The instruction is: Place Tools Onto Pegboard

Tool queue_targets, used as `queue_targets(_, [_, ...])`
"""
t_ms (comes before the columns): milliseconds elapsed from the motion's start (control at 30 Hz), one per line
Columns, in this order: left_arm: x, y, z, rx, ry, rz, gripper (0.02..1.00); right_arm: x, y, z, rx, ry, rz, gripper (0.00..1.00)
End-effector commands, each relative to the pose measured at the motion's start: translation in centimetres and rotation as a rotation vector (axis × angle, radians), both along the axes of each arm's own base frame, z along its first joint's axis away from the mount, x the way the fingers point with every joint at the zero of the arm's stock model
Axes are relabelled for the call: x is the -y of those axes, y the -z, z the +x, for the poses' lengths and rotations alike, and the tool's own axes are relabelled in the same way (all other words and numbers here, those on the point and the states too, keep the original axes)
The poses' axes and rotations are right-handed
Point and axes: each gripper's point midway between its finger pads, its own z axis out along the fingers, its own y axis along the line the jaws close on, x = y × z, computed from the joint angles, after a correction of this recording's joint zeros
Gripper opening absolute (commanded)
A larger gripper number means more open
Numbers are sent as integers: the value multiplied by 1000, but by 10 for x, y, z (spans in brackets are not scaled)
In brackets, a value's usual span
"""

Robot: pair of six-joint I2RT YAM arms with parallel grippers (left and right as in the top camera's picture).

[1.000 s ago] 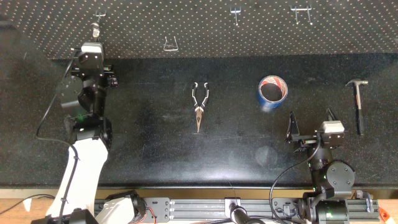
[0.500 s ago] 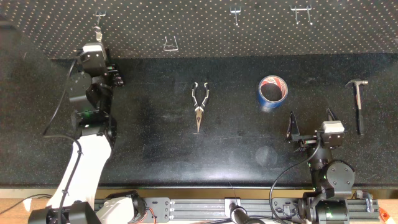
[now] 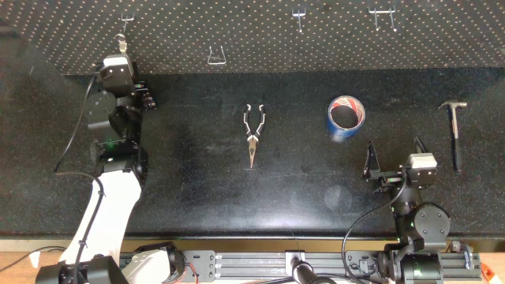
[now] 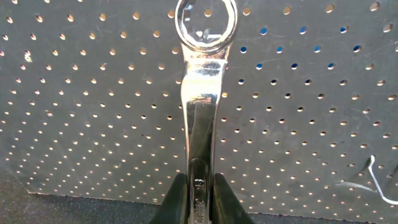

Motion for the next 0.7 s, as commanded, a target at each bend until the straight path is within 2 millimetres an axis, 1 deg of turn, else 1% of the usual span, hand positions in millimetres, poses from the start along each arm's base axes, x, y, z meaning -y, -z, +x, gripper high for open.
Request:
queue_targets(33, [-11, -11, 4, 19, -62, 6, 27, -5, 1, -1, 1, -24, -16, 972])
queue_targets(233, [-11, -10, 4, 17, -62, 6, 25, -5, 1, -1, 1, -24, -16, 972])
queue_targets(333, [-10, -5, 6, 4, -59, 3, 27, -5, 1, -1, 1, -24, -16, 972])
queue_targets(400, [-11, -8, 7, 10, -58, 3, 27, -5, 1, -1, 1, -24, -16, 972])
queue_targets(533, [-11, -9, 15, 9, -55, 3, 27, -5, 1, -1, 1, -24, -16, 974])
queue_targets(700, [-2, -2, 21, -8, -12, -8, 27, -5, 1, -1, 1, -24, -16, 972])
